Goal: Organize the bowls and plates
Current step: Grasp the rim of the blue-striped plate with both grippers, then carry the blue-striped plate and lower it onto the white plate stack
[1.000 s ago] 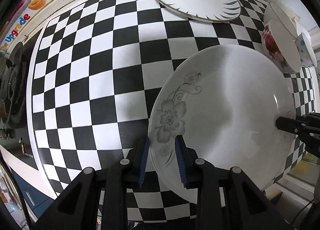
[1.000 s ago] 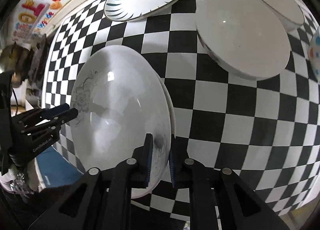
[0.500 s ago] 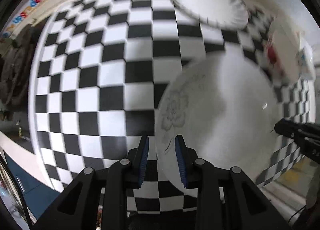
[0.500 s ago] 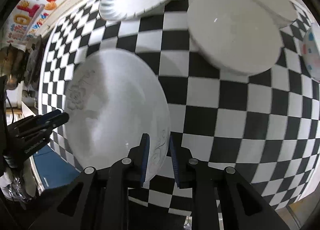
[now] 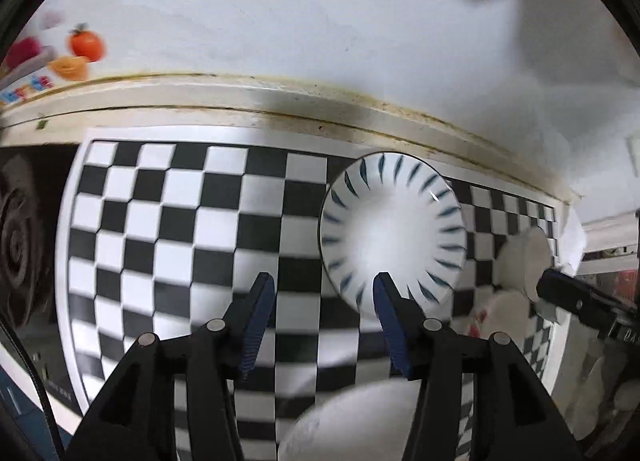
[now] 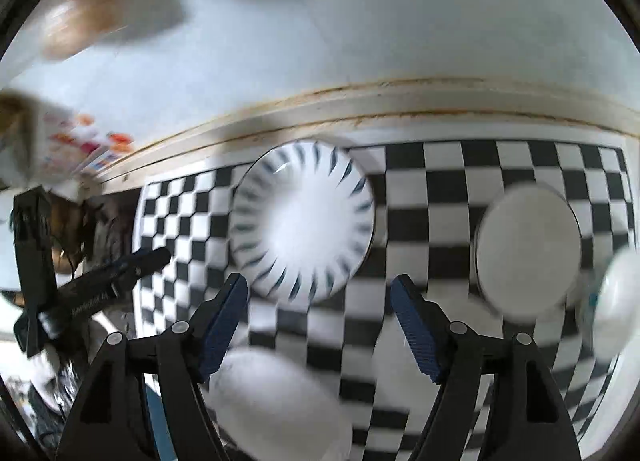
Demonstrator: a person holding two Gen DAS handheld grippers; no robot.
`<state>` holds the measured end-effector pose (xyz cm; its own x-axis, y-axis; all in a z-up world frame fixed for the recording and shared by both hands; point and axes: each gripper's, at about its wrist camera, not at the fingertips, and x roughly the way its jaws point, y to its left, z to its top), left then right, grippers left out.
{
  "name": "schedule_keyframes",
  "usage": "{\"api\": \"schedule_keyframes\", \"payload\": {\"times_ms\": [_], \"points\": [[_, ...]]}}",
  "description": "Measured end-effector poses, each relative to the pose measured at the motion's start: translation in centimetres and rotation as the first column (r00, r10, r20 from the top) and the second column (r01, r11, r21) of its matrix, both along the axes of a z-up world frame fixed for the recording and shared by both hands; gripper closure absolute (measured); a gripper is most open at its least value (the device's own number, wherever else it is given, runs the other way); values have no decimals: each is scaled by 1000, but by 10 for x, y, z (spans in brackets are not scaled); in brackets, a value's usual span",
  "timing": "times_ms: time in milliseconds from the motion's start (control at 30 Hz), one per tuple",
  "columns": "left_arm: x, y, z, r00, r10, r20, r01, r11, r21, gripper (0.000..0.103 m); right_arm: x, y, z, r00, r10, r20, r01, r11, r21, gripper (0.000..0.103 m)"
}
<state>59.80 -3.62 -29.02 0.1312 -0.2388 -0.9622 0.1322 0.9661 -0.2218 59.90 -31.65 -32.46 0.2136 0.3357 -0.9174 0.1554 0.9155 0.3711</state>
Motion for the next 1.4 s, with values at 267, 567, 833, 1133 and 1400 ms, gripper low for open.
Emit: {"api": "schedule_keyframes", "payload": {"times_ms": [267, 567, 833, 1133, 1400], "points": [[40, -33, -48, 995, -66, -78, 72, 994, 77, 54, 62, 9, -68, 990, 60, -128, -71, 994, -82, 30], [53, -40, -80, 988, -82, -133, 93, 993, 77, 54, 78, 14, -107, 977, 77, -197, -89, 994, -57, 41], [50, -40, -101, 979, -103, -175, 111, 993, 41, 76, 79, 12, -125, 972, 79, -222, -84, 996, -12, 63], [45, -27, -100, 989, -81, -127, 84, 996, 19, 80, 71, 5, -130, 978, 79, -191, -83, 996, -16, 88], [41, -31, -96, 992, -65, -110, 69, 997, 34, 81, 61, 6, -128, 979, 96, -180, -94, 995, 17, 91]]}}
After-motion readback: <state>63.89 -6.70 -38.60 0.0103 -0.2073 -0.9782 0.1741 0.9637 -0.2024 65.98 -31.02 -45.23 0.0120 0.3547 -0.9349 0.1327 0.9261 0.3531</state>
